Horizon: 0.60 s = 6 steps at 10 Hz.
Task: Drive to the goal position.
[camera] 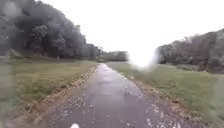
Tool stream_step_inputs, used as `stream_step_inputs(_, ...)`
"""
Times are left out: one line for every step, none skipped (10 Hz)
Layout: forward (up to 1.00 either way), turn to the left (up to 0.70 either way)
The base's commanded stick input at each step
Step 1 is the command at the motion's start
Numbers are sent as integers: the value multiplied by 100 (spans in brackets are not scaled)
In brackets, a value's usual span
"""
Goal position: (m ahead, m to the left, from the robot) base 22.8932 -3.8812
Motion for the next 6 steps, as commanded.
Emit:
stream_step_inputs(50,0)
stream_step_inputs(50,0)
stream_step_inputs(50,0)
stream_step_inputs(50,0)
stream_step_inputs(50,0)
stream_step_inputs(50,0)
